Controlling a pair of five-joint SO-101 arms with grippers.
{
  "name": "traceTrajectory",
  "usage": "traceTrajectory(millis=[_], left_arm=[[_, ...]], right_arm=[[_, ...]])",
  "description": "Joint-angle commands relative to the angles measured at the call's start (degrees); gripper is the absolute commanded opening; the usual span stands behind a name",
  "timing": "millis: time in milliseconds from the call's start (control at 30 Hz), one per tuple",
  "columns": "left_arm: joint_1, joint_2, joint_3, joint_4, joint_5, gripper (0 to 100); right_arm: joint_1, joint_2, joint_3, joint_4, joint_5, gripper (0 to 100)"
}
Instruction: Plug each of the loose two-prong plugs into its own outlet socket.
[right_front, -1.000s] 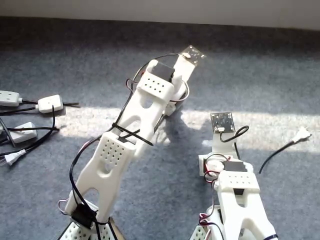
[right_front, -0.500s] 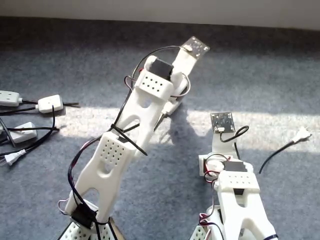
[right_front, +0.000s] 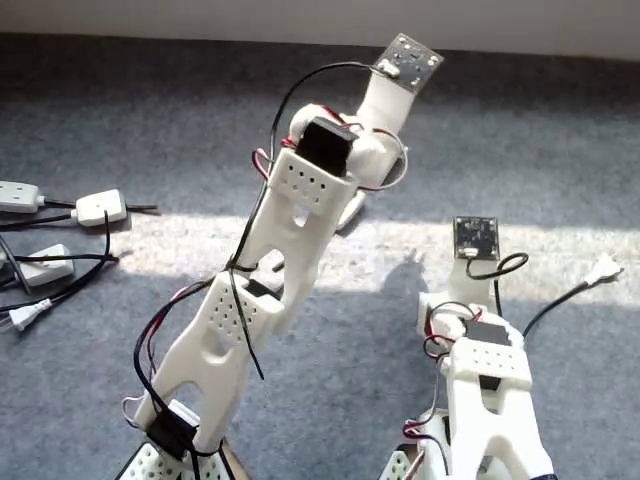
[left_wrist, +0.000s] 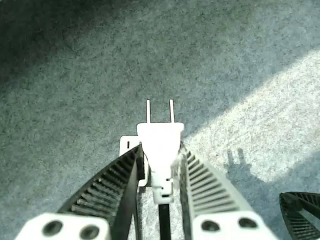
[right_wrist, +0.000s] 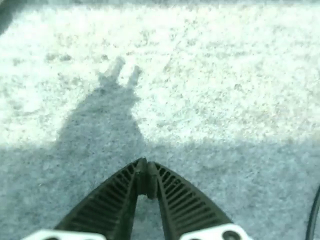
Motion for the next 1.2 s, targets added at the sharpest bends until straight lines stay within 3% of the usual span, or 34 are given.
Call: traceTrajectory(millis=[0,200,633,733,900,1167], left_arm=[[6.29,-7.87,-2.42,0.44,1.41,1],[14.02,-14.90,-2.33,0.44,1.14,1],[26.51,-16.22,-2.42,0.09,0.97,1],[28.70,-15.78,-2.42,-2.81,0.97,1],[25.98,-15.78,-2.33,-5.98,0.97,1],[17.10,-16.13,-2.33,-6.24,0.18,1]], right_arm=[[2.68,-1.10,-6.73,-1.01,-2.46,0.6],[8.04,-1.10,-13.41,-1.01,-9.58,0.6],[24.84,-1.10,-29.58,-4.35,-10.37,0.6],[28.53,-1.10,-33.45,-4.35,-16.62,0.6],[32.13,-1.01,-38.64,-4.35,-27.87,0.6],[27.82,-1.10,-43.74,-1.80,-36.48,0.6]])
